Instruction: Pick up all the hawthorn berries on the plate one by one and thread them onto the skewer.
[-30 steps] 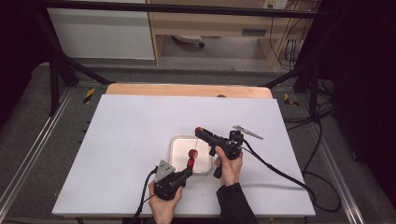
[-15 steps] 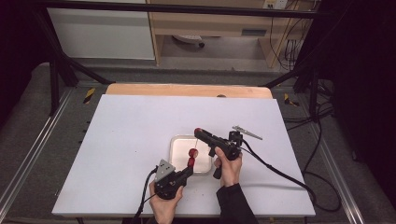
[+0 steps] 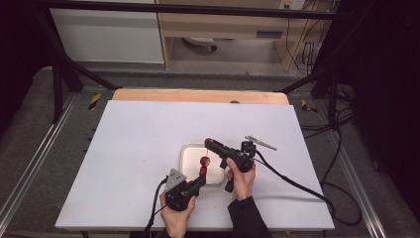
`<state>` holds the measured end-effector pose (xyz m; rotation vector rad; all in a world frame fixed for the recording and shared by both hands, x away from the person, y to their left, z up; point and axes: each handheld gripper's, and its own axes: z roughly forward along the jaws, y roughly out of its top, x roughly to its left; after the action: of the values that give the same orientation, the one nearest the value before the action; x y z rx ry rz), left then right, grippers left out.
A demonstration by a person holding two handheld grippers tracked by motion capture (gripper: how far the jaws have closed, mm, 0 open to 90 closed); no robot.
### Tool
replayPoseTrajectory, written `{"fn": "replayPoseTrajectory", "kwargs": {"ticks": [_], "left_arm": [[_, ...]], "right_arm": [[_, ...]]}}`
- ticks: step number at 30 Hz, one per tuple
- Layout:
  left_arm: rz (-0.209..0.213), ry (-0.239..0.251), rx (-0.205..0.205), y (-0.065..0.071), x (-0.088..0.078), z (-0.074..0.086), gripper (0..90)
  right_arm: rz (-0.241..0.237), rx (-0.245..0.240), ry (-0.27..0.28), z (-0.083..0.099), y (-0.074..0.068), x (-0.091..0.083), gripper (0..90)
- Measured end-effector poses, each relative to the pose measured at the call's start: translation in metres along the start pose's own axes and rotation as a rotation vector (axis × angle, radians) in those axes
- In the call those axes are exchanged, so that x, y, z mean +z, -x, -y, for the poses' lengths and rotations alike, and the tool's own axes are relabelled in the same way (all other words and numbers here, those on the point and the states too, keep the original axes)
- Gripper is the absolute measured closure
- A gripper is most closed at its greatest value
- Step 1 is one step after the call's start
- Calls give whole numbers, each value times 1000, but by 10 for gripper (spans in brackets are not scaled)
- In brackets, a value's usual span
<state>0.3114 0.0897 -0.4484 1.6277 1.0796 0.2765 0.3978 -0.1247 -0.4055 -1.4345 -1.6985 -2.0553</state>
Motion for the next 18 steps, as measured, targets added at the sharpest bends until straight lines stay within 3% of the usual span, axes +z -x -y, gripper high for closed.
{"fn": "replayPoseTrajectory", "kwargs": {"ticks": [18], "left_arm": [[-9,-12,14,-5,4,-9,884]], "right_arm": [[14,-25,-55,10,1,2,623]]}}
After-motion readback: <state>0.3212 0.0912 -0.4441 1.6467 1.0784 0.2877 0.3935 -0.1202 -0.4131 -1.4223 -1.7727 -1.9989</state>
